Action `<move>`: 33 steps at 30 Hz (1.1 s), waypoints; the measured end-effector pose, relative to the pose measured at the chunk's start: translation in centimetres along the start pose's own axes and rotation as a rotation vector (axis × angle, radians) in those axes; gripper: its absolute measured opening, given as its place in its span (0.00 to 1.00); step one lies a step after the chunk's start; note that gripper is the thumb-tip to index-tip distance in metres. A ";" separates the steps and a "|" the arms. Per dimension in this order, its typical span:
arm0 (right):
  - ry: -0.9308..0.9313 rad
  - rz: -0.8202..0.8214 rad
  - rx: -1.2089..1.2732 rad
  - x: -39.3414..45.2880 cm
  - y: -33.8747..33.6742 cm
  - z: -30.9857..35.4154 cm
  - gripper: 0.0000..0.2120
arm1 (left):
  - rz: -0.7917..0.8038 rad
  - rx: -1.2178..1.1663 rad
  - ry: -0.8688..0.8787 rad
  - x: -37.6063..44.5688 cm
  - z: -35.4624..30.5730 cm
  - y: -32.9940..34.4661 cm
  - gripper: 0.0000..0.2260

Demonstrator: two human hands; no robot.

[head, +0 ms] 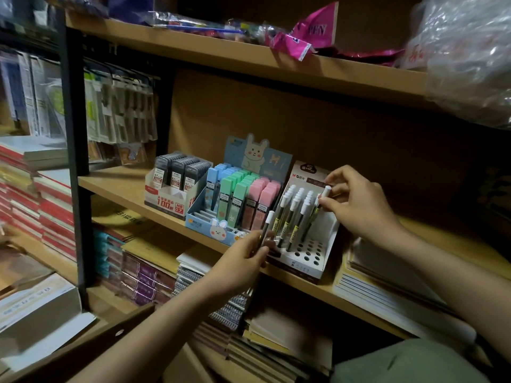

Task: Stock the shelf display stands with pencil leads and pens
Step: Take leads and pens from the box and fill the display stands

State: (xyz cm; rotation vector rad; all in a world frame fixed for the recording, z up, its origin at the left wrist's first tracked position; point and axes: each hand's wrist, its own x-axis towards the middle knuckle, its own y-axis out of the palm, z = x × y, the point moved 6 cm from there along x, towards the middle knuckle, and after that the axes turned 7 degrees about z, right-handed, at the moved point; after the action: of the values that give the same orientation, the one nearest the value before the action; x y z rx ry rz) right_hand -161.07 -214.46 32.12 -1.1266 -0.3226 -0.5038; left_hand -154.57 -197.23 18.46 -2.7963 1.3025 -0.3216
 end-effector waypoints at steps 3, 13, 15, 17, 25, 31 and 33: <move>-0.006 -0.010 -0.068 0.4 0.4 0.0 0.13 | -0.013 -0.013 -0.031 -0.1 0.1 -0.1 0.16; -0.005 0.055 -0.248 0.7 1.9 -0.2 0.08 | 0.172 -0.442 -0.048 -0.1 -0.4 1.1 0.19; -0.015 0.007 -0.268 0.4 1.2 0.1 0.10 | 0.218 -0.506 -0.005 -0.3 -0.8 1.4 0.19; -0.080 -0.094 -0.195 -0.3 0.0 1.1 0.10 | 0.259 -0.506 0.033 -0.5 -1.2 1.5 0.18; -0.099 0.132 0.214 -3.0 2.4 5.2 0.13 | 0.244 -0.383 0.108 -0.5 -1.7 1.8 0.12; -0.074 0.174 0.298 -3.2 2.5 5.3 0.10 | 0.192 -0.203 0.121 -0.8 -2.2 1.4 0.11; -0.056 0.127 0.312 -2.6 0.6 4.8 0.11 | 0.079 0.115 0.176 -0.9 -2.4 0.8 0.10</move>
State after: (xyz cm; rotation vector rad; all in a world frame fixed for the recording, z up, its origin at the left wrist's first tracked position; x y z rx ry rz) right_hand -162.92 -209.28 32.30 -0.8518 -0.3620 -0.2978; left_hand -156.26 -196.96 20.57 -2.6642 1.3754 -0.6296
